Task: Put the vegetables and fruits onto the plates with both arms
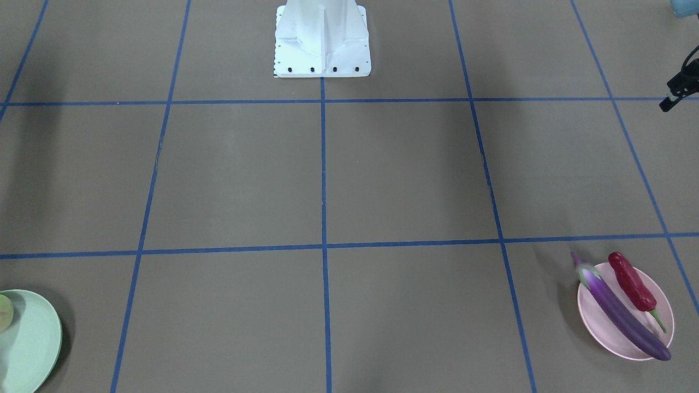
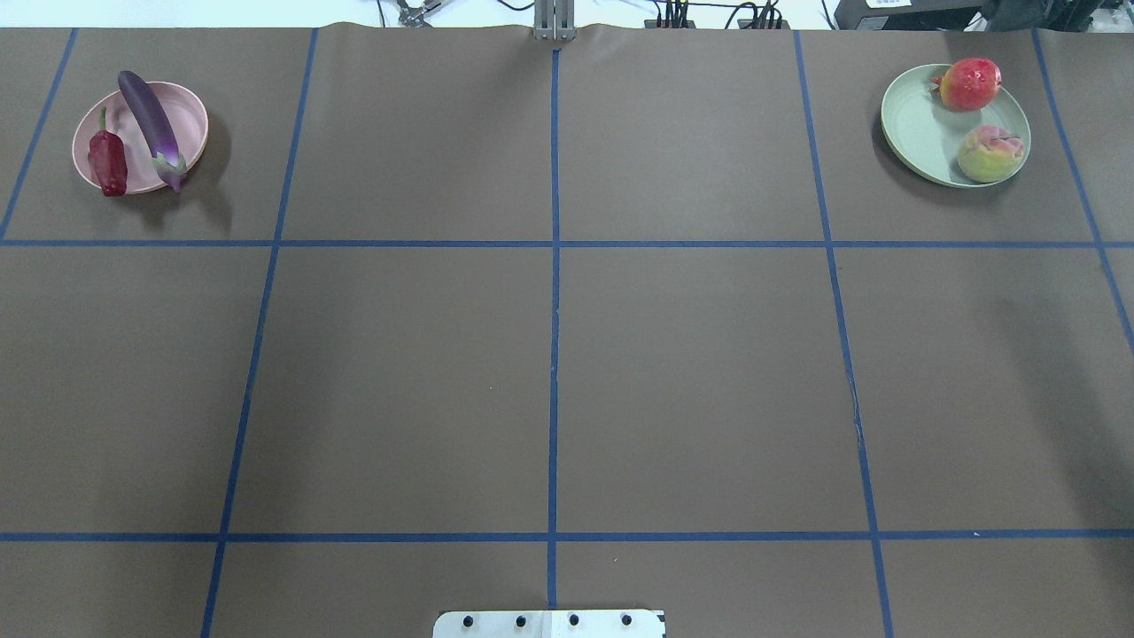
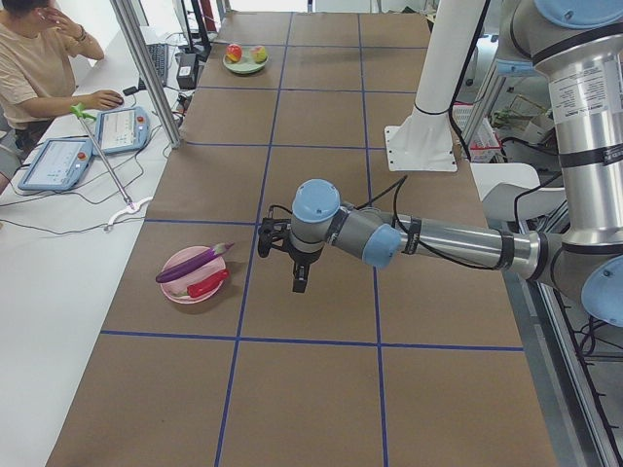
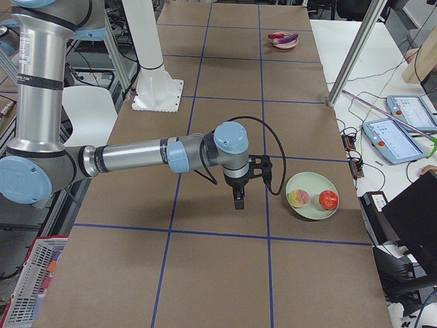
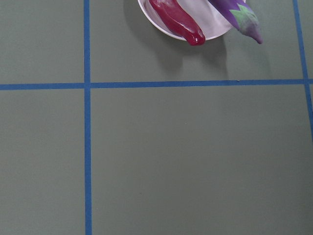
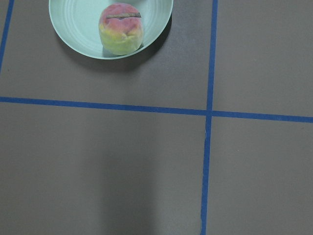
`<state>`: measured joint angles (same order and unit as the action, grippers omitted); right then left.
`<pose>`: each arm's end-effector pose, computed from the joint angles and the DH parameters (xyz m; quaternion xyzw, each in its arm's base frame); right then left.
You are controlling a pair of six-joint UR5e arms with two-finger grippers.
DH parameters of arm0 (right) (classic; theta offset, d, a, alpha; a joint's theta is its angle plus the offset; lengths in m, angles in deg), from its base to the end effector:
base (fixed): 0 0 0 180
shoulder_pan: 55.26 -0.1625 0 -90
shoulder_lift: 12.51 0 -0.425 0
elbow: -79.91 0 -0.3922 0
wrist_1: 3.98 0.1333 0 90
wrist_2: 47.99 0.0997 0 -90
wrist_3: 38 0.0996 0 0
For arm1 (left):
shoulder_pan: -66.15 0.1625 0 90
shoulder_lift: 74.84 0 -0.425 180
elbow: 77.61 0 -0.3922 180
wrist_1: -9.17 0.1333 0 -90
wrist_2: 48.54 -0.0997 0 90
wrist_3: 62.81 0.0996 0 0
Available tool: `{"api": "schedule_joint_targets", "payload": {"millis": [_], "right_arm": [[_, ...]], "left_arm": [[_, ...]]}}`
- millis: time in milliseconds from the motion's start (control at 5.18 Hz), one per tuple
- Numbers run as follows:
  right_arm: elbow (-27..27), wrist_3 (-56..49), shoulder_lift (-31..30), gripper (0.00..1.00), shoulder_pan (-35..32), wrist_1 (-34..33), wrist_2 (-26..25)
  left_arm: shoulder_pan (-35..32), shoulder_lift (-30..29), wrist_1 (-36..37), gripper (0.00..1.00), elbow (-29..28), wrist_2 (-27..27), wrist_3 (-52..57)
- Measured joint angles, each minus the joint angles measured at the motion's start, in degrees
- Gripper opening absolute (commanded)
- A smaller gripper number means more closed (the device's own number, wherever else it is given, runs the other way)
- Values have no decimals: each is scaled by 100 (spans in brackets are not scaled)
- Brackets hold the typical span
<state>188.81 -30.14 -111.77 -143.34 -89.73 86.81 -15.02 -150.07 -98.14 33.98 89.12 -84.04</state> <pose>0.0486 -0.4339 0.5610 0.0791 -0.3864 0.0015 0.9189 0.0024 -0.4039 0.5473 0.0822 0.4312 -0.0127 0.8984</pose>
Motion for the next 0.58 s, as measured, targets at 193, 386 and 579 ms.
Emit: {"api": "schedule_joint_targets", "payload": {"millis": [193, 386, 579], "right_arm": [[32, -4, -57, 100, -1, 2, -27], [46, -4, -68, 100, -3, -1, -37], [57, -4, -71, 100, -3, -2, -40]], "left_arm": [[-6, 22, 0, 100, 18, 4, -3], [-8, 28, 3, 100, 35, 12, -4], [-8, 23, 10, 100, 46, 13, -4]]}}
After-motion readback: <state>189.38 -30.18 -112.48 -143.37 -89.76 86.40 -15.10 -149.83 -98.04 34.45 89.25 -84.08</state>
